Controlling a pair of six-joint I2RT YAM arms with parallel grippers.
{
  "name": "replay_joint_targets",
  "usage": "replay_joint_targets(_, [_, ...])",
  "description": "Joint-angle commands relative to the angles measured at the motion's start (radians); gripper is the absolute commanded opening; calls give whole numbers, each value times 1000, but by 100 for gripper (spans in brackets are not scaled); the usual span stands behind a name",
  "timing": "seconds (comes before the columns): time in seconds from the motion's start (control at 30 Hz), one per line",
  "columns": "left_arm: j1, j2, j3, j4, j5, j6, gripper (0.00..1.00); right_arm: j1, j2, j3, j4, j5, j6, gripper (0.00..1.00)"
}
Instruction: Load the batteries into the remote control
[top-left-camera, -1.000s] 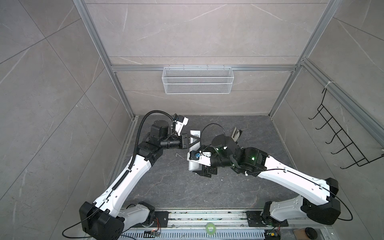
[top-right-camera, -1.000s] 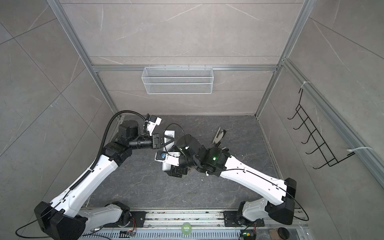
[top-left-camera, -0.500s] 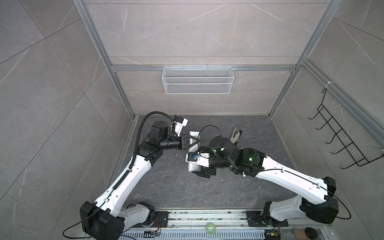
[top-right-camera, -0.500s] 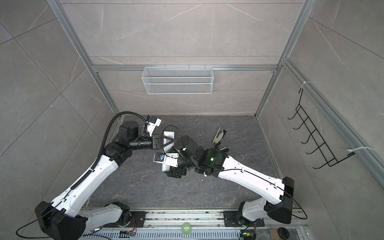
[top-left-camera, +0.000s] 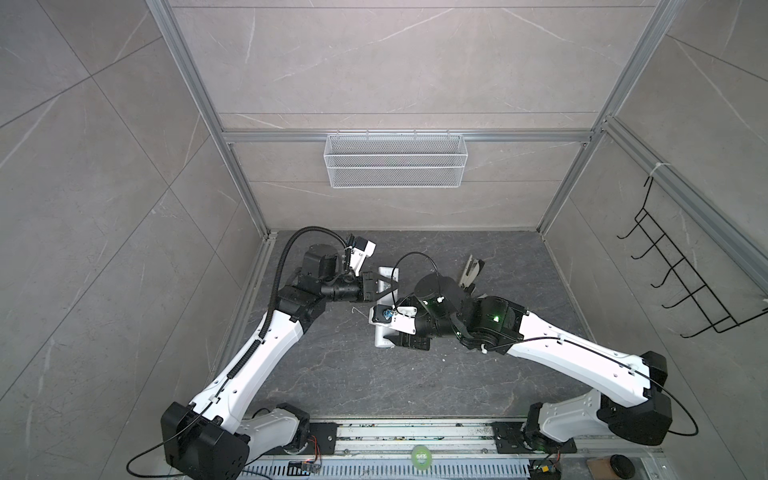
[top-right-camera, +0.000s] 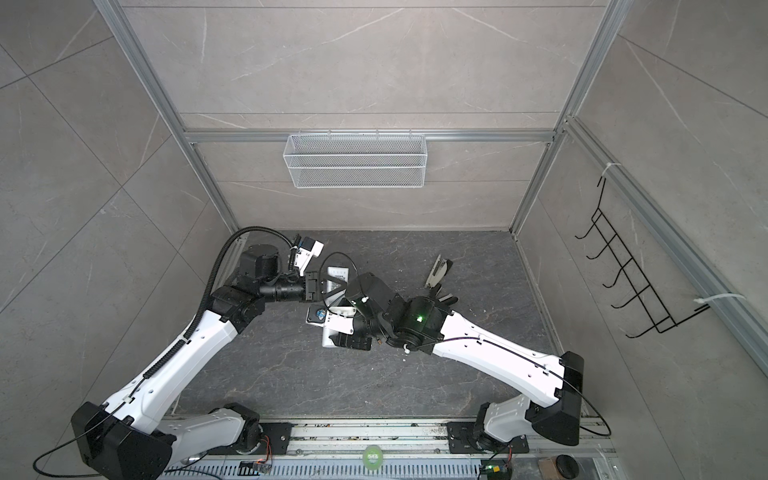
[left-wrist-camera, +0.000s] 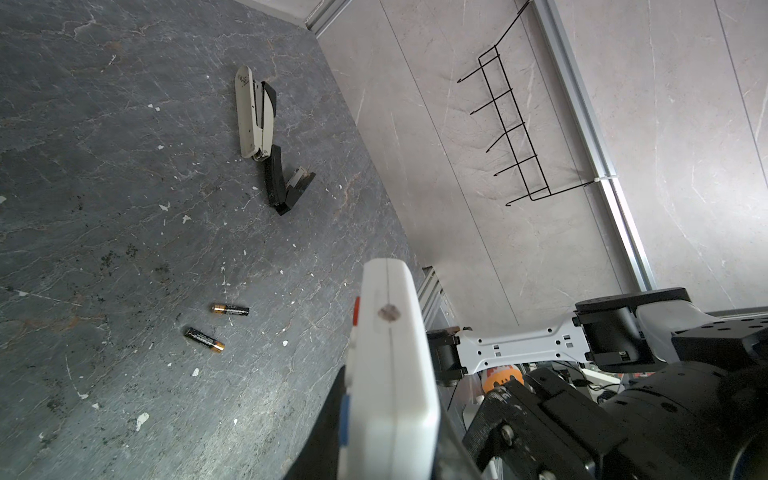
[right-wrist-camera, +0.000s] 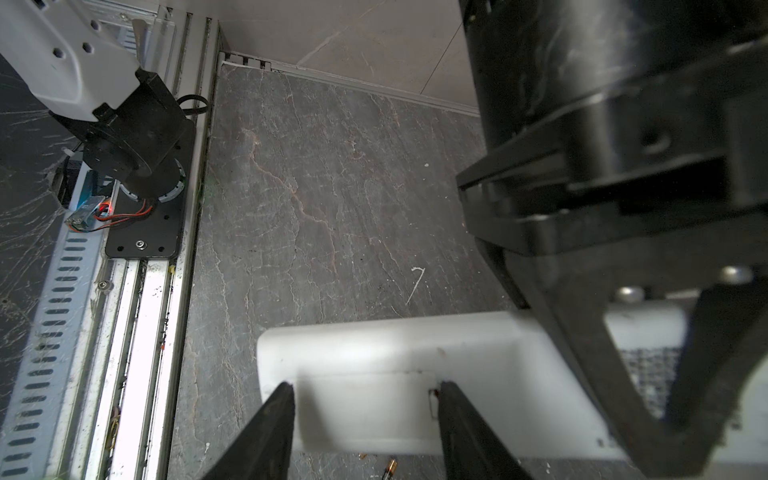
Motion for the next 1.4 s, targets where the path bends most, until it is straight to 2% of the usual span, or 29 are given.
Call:
replay_joint_targets(0.0, [17,-41,35,181,34,-52,0,35,18,-9,-145,-102,19,55])
replay_joint_targets(0.5, [20,-19,35,124,1,5,0,35,2,9,-147,-156,23,49])
replay_joint_targets(1.03, [25,-19,27,102,-13,28,0,35,-25,12,-141,-171,29,36])
replay_joint_targets(1.17, [26,-20,26,102,-12,30,0,35,-23,12,-139,-163,29,37])
replay_joint_targets(1.37, [26,-20,27,103,-8,28,0,35,-18,3,-128,-139,32,46])
